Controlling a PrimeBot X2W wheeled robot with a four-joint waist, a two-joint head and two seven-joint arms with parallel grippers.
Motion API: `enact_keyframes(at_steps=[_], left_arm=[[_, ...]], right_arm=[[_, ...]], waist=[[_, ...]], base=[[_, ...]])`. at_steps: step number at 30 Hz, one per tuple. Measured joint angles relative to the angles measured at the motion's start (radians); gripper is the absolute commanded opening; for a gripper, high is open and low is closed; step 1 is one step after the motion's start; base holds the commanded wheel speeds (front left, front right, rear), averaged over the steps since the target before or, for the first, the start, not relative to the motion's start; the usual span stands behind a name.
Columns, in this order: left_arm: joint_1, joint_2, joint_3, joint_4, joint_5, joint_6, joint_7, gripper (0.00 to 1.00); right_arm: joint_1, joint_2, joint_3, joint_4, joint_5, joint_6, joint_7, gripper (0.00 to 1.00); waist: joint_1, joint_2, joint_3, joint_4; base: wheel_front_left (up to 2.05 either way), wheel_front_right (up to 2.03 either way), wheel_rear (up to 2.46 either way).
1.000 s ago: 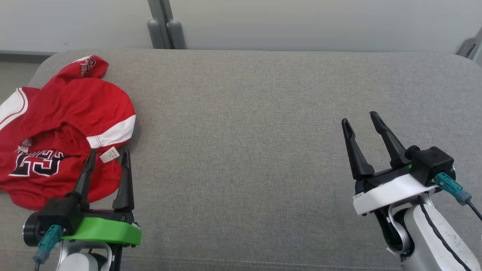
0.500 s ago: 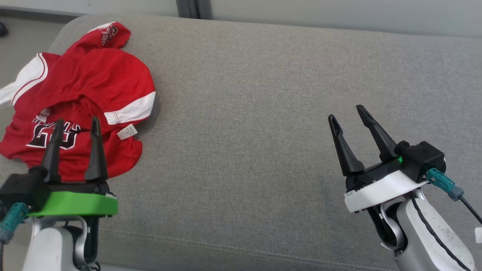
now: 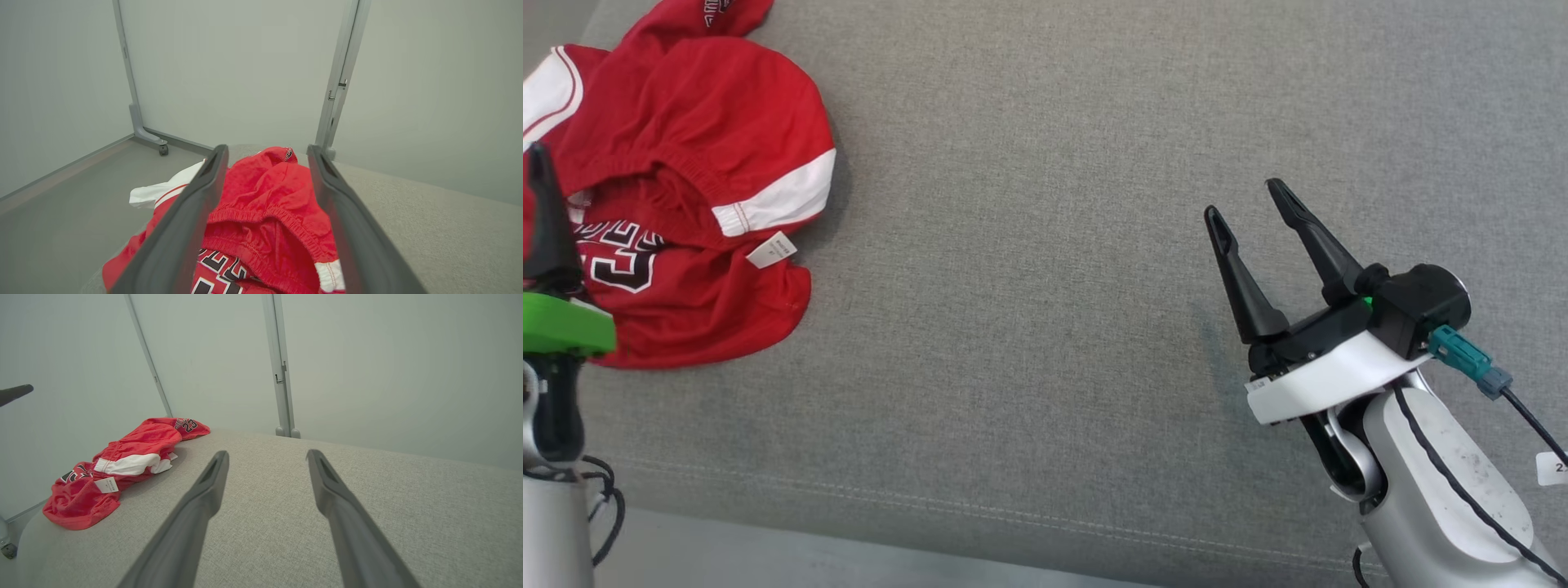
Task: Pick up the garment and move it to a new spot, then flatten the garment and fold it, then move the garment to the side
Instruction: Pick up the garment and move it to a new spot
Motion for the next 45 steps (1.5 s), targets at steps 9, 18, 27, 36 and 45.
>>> enact_keyframes(at_steps=[9, 18, 27, 36, 45], left_arm=[[-0.165, 0.08, 0.08, 0.192, -0.164, -0.006, 0.193, 1.0], [-0.289, 0.164, 0.144, 0.379, -0.244, -0.006, 0.346, 1.0], [-0.338, 0.196, 0.114, 0.505, -0.233, -0.005, 0.427, 1.0], [-0.351, 0.194, 0.033, 0.613, -0.214, -0.006, 0.55, 1.0], [-0.375, 0.201, 0.015, 0.637, -0.205, -0.008, 0.543, 0.0]], right_arm=[[-0.047, 0.014, 0.001, 0.003, -0.008, 0.002, 0.0, 1.0], [-0.093, 0.032, -0.002, 0.006, -0.016, 0.005, 0.0, 1.0], [-0.106, 0.038, -0.027, 0.012, -0.017, 0.009, 0.0, 1.0], [-0.106, 0.041, -0.04, 0.028, -0.018, 0.01, 0.0, 1.0], [-0.106, 0.049, -0.04, 0.046, -0.018, 0.019, 0.0, 1.0]], waist=[[0.0, 0.0, 0.066, -0.056], [0.0, 0.0, 0.131, -0.143], [0.0, 0.0, 0.171, -0.21], [0.0, 0.0, 0.167, -0.219], [0.0, 0.0, 0.133, -0.214]], base=[[0.0, 0.0, 0.0], [0.0, 0.0, 0.0], [0.0, 0.0, 0.0], [0.0, 0.0, 0.0], [0.0, 0.0, 0.0]])
